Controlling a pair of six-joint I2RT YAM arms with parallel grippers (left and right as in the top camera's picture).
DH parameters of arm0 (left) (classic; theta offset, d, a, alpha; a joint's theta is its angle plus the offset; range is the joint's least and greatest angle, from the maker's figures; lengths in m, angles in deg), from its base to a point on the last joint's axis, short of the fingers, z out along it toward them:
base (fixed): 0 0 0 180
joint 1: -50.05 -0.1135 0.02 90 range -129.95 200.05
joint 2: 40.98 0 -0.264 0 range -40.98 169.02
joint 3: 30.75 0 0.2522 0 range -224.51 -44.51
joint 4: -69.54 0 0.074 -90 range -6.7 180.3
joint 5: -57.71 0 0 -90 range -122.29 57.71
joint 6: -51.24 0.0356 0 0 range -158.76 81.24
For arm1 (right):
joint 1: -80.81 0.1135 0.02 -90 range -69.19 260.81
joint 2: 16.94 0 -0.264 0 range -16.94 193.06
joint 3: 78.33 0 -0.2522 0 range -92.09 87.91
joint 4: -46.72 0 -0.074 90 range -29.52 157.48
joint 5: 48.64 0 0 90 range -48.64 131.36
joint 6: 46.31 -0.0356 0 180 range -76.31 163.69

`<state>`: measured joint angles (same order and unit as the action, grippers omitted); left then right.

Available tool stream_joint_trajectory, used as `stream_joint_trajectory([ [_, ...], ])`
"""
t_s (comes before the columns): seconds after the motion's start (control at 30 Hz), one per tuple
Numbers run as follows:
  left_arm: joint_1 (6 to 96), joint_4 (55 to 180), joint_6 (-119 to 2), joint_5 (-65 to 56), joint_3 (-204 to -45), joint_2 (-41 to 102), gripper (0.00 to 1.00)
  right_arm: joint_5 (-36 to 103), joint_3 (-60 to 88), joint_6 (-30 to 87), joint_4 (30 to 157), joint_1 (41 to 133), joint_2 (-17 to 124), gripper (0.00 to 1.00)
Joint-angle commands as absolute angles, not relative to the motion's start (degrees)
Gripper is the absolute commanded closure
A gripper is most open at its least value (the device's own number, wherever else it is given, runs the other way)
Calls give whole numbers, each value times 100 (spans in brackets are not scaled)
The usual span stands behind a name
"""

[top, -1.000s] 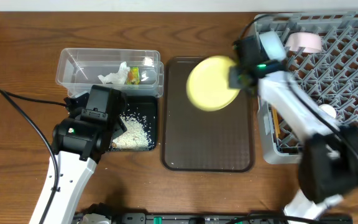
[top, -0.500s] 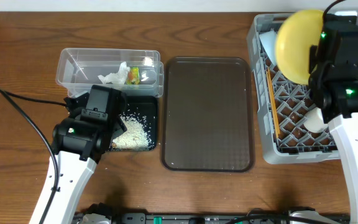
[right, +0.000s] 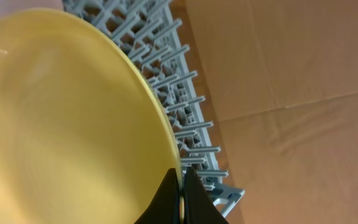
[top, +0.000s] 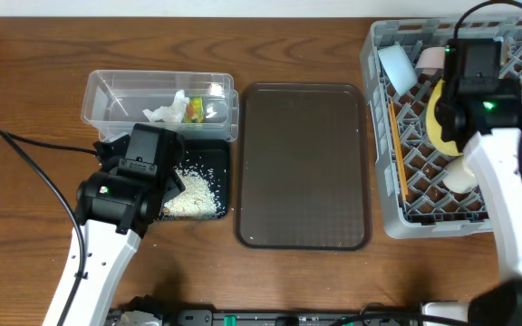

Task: Sort waste into correct bins and load items into the dishwasher rack
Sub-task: 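Lift the yellow plate and stand it upright in the dish rack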

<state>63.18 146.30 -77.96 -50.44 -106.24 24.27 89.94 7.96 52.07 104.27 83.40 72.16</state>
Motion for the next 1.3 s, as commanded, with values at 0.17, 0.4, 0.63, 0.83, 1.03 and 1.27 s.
stream_joint_trajectory([
  [0.17, 6287, 14650, -7868, -5079, -10661, 2449, 19, 8449, 823, 4355, 10422, 8338, 7651, 98],
  [0.4, 6287, 14647, -7846, -5081, -10661, 2449, 19, 6810, 818, 4049, 10339, 8305, 7490, 42],
  [0.63, 6287, 13968, -6416, -4550, -10664, 2460, 19, 4034, 818, 4057, 10368, 8143, 6869, 37],
  [0.83, 6287, 13718, -5387, -3560, -10664, 2788, 19, 3510, 825, 4081, 11030, 8119, 6779, 39],
  [1.03, 6287, 14490, -5383, -3352, -10661, 2965, 19, 3470, 842, 3723, 11600, 8108, 6747, 34],
  [1.27, 6287, 14663, -5378, -3350, -10456, 1841, 19, 3466, 1614, 3690, 11618, 8124, 6041, 27],
])
